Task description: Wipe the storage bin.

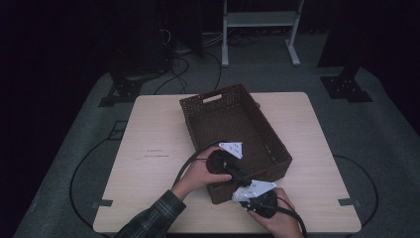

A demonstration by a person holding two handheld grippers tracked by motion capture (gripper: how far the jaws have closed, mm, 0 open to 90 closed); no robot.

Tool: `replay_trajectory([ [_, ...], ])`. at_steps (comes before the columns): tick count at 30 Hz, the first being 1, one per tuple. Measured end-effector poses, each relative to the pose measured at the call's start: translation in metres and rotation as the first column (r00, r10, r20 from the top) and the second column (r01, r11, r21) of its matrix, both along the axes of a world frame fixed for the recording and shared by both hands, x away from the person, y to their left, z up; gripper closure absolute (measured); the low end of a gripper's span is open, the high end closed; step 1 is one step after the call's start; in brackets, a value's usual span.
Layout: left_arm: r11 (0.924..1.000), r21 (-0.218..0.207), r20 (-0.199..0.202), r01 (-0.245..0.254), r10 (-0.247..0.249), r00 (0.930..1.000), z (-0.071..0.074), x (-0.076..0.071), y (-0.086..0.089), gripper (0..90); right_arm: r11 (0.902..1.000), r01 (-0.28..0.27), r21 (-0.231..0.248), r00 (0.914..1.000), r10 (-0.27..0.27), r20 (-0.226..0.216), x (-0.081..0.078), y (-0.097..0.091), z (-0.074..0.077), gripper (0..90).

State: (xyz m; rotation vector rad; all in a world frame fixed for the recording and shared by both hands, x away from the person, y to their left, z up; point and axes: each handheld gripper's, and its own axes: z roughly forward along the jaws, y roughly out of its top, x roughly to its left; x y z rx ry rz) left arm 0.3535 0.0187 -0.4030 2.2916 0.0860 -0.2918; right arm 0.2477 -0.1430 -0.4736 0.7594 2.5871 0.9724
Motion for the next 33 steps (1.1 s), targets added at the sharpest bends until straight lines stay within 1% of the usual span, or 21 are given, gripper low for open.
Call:
replay_trajectory([
  [2, 1.0, 0.001, 0.001, 0.001, -0.001, 1.0, 0.0, 0.0, 0.0, 65.8, 0.9996, -0.009, 0.029, 0.9999, 0.008, 0.013, -0.004, 0.002, 0.006, 73.4],
  [3, 1.0, 0.001, 0.003, -0.005, 0.005, 1.0, 0.0, 0.0, 0.0, 65.8, 0.9989, -0.014, 0.044, 0.9996, 0.013, 0.024, -0.005, 0.002, 0.009, 73.4],
  [4, 1.0, -0.001, -0.002, -0.004, 0.004, 1.0, 0.0, 0.0, 0.0, 65.8, 0.9982, -0.027, 0.054, 0.9986, 0.025, 0.047, -0.006, 0.002, 0.013, 73.4],
  [5, 1.0, -0.001, -0.003, -0.003, 0.003, 1.0, 0.0, 0.0, 0.0, 65.7, 0.9971, -0.032, 0.069, 0.9977, 0.028, 0.061, -0.007, 0.002, 0.017, 73.5],
  [7, 1.0, -0.001, -0.002, -0.002, 0.002, 1.0, 0.0, 0.0, 0.0, 65.8, 0.9947, -0.035, 0.097, 0.9968, 0.028, 0.074, -0.011, 0.005, 0.025, 73.5],
  [9, 1.0, 0.001, 0.0, 0.0, 0.0, 1.0, 0.0, 0.0, 0.0, 65.8, 0.9926, -0.05, 0.111, 0.9954, 0.041, 0.087, -0.012, 0.006, 0.03, 73.5],
  [11, 1.0, 0.001, 0.0, 0.0, 0.0, 1.0, 0.0, 0.0, 0.0, 65.8, 0.9921, -0.057, 0.112, 0.9939, 0.046, 0.1, -0.014, 0.008, 0.035, 73.6],
  [12, 1.0, 0.001, 0.0, 0.0, 0.0, 1.0, 0.0, 0.0, 0.0, 65.8, 0.9904, -0.062, 0.123, 0.9926, 0.048, 0.112, -0.015, 0.009, 0.038, 73.7],
  [15, 1.0, 0.001, 0.0, 0.001, -0.001, 1.0, 0.0, 0.0, 0.0, 65.8, 0.9858, -0.078, 0.149, 0.9902, 0.059, 0.126, -0.018, 0.011, 0.046, 73.8],
  [17, 1.0, 0.002, 0.0, 0.001, -0.001, 1.0, 0.0, 0.0, 0.0, 65.8, 0.9807, -0.094, 0.172, 0.9872, 0.069, 0.144, -0.022, 0.014, 0.054, 73.7],
  [18, 1.0, 0.002, 0.0, 0.001, -0.001, 1.0, 0.0, 0.0, 0.0, 65.8, 0.9796, -0.1, 0.175, 0.9863, 0.074, 0.147, -0.023, 0.015, 0.058, 73.8],
  [19, 1.0, 0.002, 0.0, 0.001, -0.001, 1.0, 0.0, 0.0, 0.0, 65.8, 0.9811, -0.102, 0.164, 0.9858, 0.078, 0.149, -0.023, 0.017, 0.059, 73.8],
  [21, 1.0, 0.002, 0.001, 0.002, -0.002, 1.0, 0.0, 0.0, 0.0, 65.8, 0.9846, -0.104, 0.14, 0.9839, 0.082, 0.159, -0.022, 0.019, 0.058, 73.9],
  [24, 1.0, 0.002, 0.003, 0.001, -0.001, 1.0, 0.0, 0.0, 0.0, 65.8, 0.9874, -0.091, 0.129, 0.9872, 0.072, 0.142, -0.018, 0.017, 0.048, 73.9],
  [25, 1.0, 0.002, 0.003, 0.001, -0.001, 1.0, 0.0, 0.0, 0.0, 65.8, 0.9888, -0.084, 0.123, 0.9891, 0.068, 0.131, -0.016, 0.016, 0.044, 74.0],
  [28, 1.0, 0.003, 0.002, 0.001, -0.001, 1.0, 0.0, 0.0, 0.0, 65.8, 0.9928, -0.07, 0.098, 0.9912, 0.058, 0.119, -0.012, 0.016, 0.034, 73.9],
  [31, 1.0, 0.004, 0.004, 0.003, -0.003, 1.0, 0.0, 0.0, 0.0, 65.8, 0.9942, -0.062, 0.088, 0.9943, 0.054, 0.093, -0.008, 0.016, 0.025, 73.9],
  [33, 1.0, 0.005, 0.004, 0.003, -0.003, 1.0, 0.0, 0.0, 0.0, 65.8, 0.995, -0.067, 0.074, 0.9942, 0.06, 0.09, -0.007, 0.015, 0.021, 73.9],
])
